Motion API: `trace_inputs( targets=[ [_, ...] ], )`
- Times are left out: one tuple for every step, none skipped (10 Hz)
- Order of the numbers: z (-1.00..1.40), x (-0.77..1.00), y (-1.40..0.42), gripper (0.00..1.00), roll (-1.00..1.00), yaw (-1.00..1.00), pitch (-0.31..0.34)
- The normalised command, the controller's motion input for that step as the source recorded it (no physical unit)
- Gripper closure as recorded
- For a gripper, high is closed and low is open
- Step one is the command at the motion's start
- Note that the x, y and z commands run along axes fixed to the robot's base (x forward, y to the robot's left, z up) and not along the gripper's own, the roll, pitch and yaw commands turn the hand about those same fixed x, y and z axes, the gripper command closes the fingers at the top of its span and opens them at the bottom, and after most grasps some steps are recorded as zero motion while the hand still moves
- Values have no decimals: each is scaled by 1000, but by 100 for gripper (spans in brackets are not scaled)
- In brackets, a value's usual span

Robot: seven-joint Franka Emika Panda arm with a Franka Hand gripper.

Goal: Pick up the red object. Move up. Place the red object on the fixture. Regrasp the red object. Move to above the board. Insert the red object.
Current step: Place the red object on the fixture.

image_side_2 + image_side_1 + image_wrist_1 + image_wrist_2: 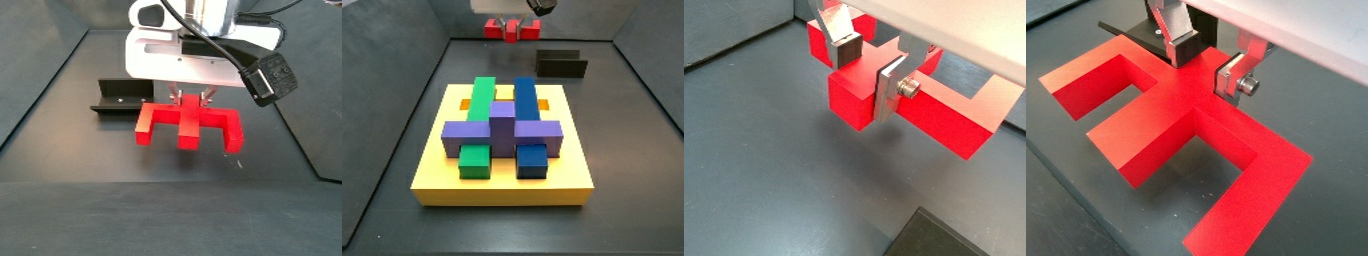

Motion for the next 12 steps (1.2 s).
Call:
trace_inputs(
  targets=[
    [0, 0, 0, 100, -34, 0, -49],
    [0, 117, 0, 100, 0, 0, 0],
    [140, 1000, -397, 100, 63, 0, 126],
    [277, 1000, -500, 100, 0, 0, 69],
    [357, 1000, -511, 100, -126, 0, 114],
    [349, 1000, -514, 100, -237, 0, 131],
    [323, 966, -497, 100, -263, 0, 134],
    [289, 934, -486, 100, -297, 17, 137],
    [206, 886, -454, 100, -434, 60, 157],
    [20, 823, -391, 100, -646, 86, 134],
    [9, 800, -360, 100, -731, 83, 163],
    [3, 774, -331, 100, -840, 69, 211]
  ],
)
